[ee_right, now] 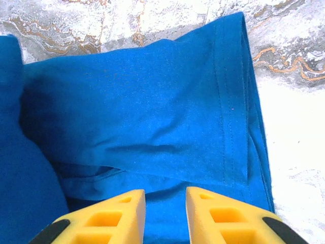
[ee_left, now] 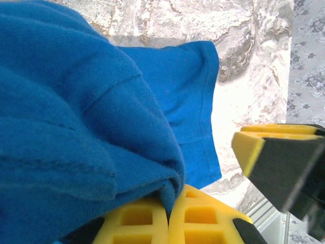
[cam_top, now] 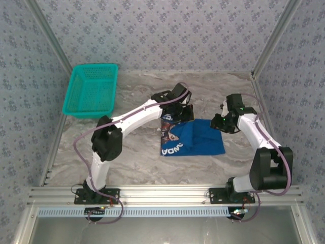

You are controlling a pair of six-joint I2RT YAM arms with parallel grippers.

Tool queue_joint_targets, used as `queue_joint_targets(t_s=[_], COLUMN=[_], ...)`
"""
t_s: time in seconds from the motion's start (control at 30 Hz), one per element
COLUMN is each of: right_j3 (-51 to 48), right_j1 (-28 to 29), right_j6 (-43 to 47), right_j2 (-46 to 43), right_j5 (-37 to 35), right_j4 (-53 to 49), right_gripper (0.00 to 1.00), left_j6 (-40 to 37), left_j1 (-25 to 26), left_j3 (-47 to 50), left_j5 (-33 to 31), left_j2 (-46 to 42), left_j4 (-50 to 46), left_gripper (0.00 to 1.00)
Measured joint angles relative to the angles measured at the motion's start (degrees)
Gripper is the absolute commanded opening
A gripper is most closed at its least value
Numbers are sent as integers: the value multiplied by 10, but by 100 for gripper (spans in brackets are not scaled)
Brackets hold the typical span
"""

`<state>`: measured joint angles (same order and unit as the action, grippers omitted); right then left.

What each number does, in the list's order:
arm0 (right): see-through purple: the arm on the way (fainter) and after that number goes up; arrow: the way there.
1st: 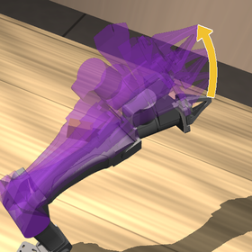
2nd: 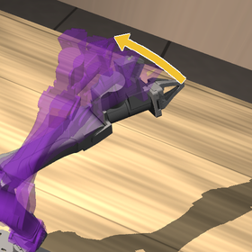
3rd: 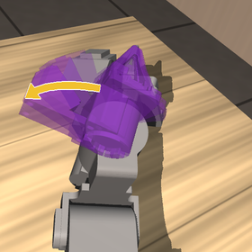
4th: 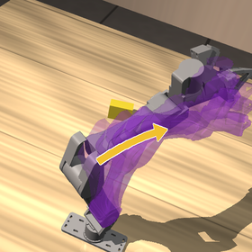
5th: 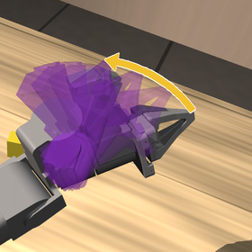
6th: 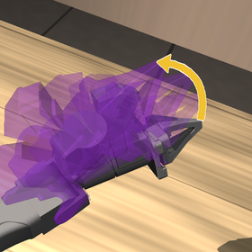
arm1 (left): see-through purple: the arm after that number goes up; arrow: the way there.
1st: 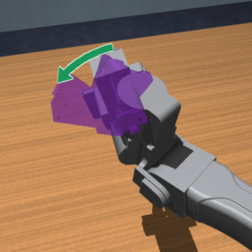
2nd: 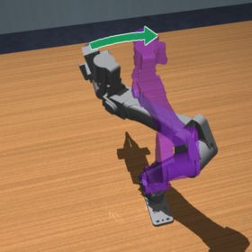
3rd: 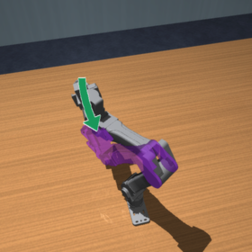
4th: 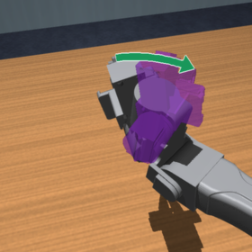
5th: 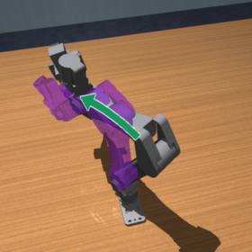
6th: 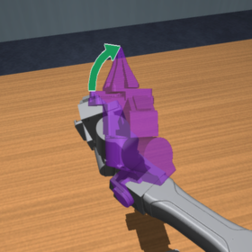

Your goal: Fold the inside-out t-shirt

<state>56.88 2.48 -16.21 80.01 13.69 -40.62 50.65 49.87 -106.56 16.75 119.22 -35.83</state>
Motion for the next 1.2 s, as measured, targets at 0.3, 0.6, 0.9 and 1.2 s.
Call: queue_joint_targets(t_s=[0.3,0.6,0.9,1.2], right_j3=[-1,-14,-15,-5], right_j1=[-2,-31,-69,-115], right_j6=[2,-12,-35,-50], right_j2=[-32,-95,-178,-226], right_j5=[-18,-55,-76,-94], right_j4=[-17,-44,-73,-89], right_gripper=[30,30,30,32], left_j6=[14,47,60,23], left_j1=[20,46,80,94], left_j3=[-50,-160,-282,-411], left_j5=[5,26,86,154], left_j2=[59,155,237,280], left_j4=[2,18,10,-32], left_gripper=[1,31,42,45])
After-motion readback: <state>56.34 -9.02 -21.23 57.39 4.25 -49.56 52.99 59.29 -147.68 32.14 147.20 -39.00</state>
